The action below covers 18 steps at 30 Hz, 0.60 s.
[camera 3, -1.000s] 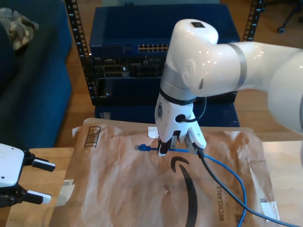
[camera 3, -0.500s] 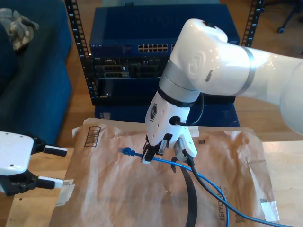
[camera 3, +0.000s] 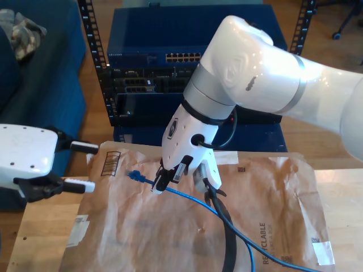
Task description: Grab the cable and plug it in
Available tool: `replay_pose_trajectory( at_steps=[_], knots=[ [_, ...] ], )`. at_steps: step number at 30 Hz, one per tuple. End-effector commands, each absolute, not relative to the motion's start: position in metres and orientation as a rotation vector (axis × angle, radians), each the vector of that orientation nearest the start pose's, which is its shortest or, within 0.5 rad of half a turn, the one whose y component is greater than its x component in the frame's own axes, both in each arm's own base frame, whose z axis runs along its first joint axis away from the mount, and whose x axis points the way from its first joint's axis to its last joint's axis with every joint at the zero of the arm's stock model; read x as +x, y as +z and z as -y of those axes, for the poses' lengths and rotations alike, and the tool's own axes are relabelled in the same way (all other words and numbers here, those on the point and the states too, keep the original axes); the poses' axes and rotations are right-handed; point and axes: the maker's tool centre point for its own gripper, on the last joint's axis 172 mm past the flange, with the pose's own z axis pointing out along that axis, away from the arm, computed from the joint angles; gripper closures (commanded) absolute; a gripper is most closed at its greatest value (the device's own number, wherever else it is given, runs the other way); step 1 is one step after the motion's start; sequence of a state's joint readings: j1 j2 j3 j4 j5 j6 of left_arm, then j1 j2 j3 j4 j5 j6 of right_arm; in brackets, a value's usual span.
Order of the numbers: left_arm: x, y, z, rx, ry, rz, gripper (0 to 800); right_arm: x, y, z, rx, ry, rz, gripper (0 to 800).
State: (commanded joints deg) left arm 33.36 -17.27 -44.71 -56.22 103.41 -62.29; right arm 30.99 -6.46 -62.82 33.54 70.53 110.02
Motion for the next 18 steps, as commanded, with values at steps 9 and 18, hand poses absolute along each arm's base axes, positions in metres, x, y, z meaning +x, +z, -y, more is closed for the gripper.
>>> replay_pose_trajectory(
  at_steps=[9,18],
  knots=[
    [0.336,0.315,0.063,1.305,-1.059,-1.693,131,0.328,0.282,-0.359,-2.019,0.773,-2.035,798],
    [0.334,0.316,0.075,1.334,-1.079,-1.672,163,0.335,0.282,-0.366,-2.019,0.769,-2.028,798]
  ],
)
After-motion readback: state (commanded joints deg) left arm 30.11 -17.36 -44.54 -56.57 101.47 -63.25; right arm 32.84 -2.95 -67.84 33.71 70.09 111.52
